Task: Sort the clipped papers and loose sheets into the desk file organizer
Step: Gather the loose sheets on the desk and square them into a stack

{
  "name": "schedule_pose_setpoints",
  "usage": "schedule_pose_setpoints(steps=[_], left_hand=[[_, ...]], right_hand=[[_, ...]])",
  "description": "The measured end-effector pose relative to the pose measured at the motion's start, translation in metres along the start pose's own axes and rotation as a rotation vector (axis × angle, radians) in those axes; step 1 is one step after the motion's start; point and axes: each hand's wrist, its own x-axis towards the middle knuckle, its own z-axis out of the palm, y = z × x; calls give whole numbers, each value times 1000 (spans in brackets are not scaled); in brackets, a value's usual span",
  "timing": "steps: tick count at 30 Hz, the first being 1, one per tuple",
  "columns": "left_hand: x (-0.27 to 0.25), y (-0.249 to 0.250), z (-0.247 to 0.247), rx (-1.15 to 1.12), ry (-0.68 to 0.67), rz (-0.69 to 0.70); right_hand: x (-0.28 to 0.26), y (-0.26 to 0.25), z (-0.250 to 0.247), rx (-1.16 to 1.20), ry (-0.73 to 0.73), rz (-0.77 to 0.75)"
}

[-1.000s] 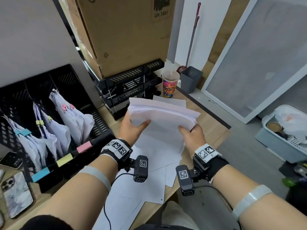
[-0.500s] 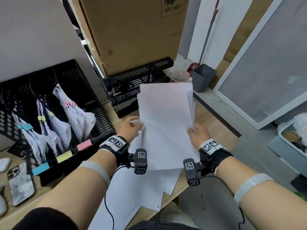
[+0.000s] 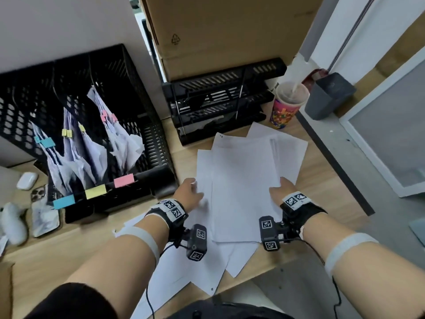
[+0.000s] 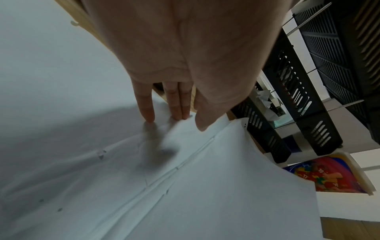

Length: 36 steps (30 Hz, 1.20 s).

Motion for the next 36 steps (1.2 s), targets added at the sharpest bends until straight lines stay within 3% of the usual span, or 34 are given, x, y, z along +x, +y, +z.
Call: schedule_pose_setpoints(steps=[5, 12, 15, 20, 26, 32, 36], left_hand=[[7, 0, -2, -19, 7, -31], [5, 4, -5, 13, -42, 53], [4, -1, -6, -68, -57, 42], [-2, -12, -13, -67, -101, 47], [-6, -31, -25, 1, -160, 82], [-7, -49, -34, 14, -168, 137], [-27, -72, -55, 387, -13, 111]], right_hand=[[4, -8, 11, -120, -100, -30], [-7, -17, 32, -25, -198, -28], [-6, -18, 37, 23, -186, -32], [-13, -11, 22, 141, -38, -47], [-39, 17, 18, 295, 40, 61], [-86, 54, 69, 279, 35, 233], [-115, 54, 109, 186, -15, 343]])
